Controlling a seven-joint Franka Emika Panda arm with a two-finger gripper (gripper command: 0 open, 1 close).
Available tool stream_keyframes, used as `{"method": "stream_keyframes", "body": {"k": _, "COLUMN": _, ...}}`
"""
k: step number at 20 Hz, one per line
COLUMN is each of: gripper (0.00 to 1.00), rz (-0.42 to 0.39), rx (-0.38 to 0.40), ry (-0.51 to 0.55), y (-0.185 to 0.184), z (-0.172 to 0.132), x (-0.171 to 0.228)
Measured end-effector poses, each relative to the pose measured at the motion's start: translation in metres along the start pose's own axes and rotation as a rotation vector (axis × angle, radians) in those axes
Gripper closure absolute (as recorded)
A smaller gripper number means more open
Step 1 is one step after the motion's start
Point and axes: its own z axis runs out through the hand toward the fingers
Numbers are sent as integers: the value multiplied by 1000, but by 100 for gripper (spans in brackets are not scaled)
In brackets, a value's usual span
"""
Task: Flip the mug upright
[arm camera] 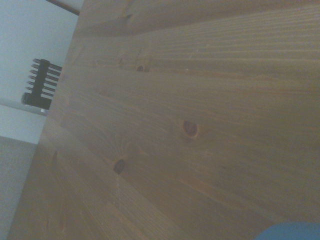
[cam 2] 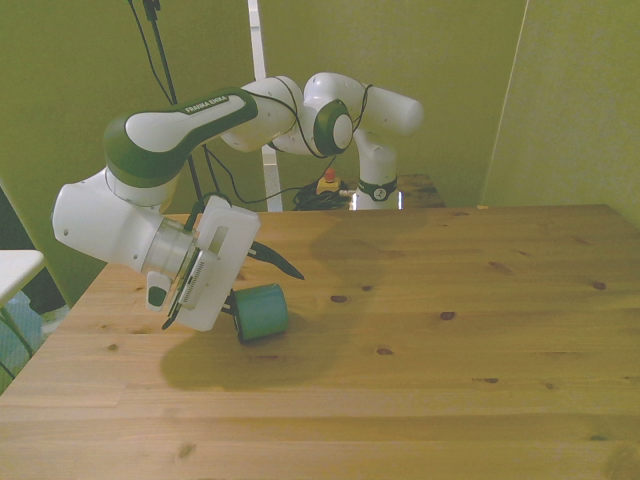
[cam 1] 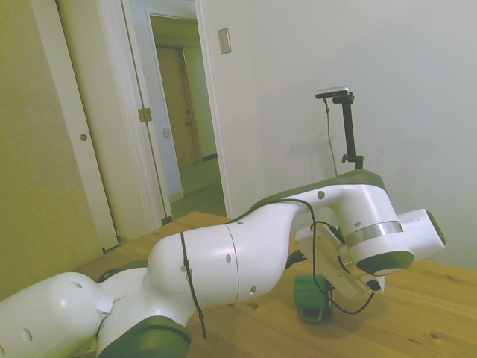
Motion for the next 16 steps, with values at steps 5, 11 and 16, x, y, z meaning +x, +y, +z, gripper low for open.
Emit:
{"method": "stream_keyframes", "body": {"k": 5, "gripper": 100, "rz": 4, "rx": 8, "ry": -10, "y": 3, "z": 4, "x": 2}}
{"method": "stream_keyframes", "body": {"k": 11, "gripper": 100, "rz": 2, "rx": 15, "ry": -16, "y": 1, "z": 7, "x": 4}}
{"method": "stream_keyframes", "body": {"k": 16, "gripper": 100, "rz": -3, "rx": 17, "ry": -19, "y": -5, "z": 9, "x": 3}}
